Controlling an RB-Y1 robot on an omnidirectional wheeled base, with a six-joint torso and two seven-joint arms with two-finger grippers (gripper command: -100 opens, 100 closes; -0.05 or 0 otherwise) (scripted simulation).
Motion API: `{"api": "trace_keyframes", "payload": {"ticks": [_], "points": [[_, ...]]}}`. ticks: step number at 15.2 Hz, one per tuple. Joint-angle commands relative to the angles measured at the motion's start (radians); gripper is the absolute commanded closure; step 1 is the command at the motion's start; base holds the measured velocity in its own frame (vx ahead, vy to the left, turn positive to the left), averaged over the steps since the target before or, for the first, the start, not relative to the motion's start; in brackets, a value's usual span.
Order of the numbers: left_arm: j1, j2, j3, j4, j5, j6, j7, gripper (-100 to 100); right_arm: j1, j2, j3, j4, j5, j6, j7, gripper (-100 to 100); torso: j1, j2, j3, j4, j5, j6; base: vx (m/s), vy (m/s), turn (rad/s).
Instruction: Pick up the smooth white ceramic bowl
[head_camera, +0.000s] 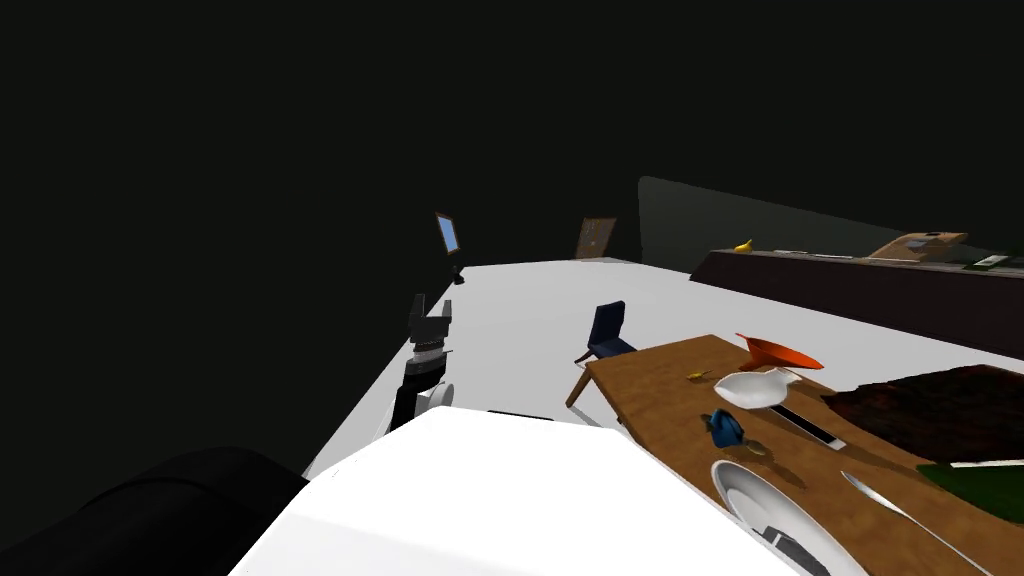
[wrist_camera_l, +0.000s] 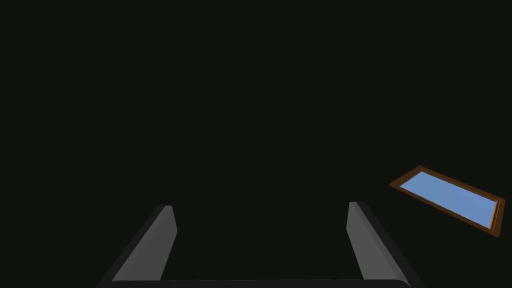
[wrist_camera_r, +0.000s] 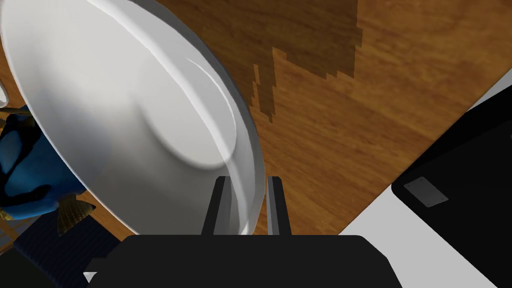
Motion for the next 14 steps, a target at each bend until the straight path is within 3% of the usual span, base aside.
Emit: {"api": "trace_keyframes", "payload": {"ticks": [1, 2, 4, 10, 14], "points": [[0.0, 0.0, 0.0, 0.0, 0.0, 0.0, 0.0, 0, -0.02, -0.002, -0.004, -0.002, 0.028, -0.02, 0.016, 100, 0.0, 0.0, 0.0, 0.0, 0.0, 0.0, 0.168, -0.03, -0.529], [0.0, 0.0, 0.0, 0.0, 0.0, 0.0, 0.0, 0, -0.044, -0.013, 0.004, -0.015, 0.056, -0.038, 0.031, 100, 0.0, -0.002, -0.001, -0.001, 0.0, 0.0, 0.2, -0.019, -0.548], [0.0, 0.0, 0.0, 0.0, 0.0, 0.0, 0.0, 0, -0.044, -0.013, 0.004, -0.015, 0.056, -0.038, 0.031, 100, 0.001, -0.006, -0.003, -0.001, 0.0, -0.001, 0.149, 0.002, -0.364], [0.0, 0.0, 0.0, 0.0, 0.0, 0.0, 0.0, 0, -0.117, -0.046, 0.03, -0.056, 0.14, -0.092, 0.077, 100, 0.001, -0.005, -0.002, 0.0, 0.002, -0.003, 0.139, -0.001, -0.432], [0.0, 0.0, 0.0, 0.0, 0.0, 0.0, 0.0, 0, -0.165, -0.067, 0.047, -0.082, 0.196, -0.128, 0.107, 100, 0.005, -0.005, -0.003, 0.0, 0.003, -0.002, 0.167, 0.045, -0.504]]}}
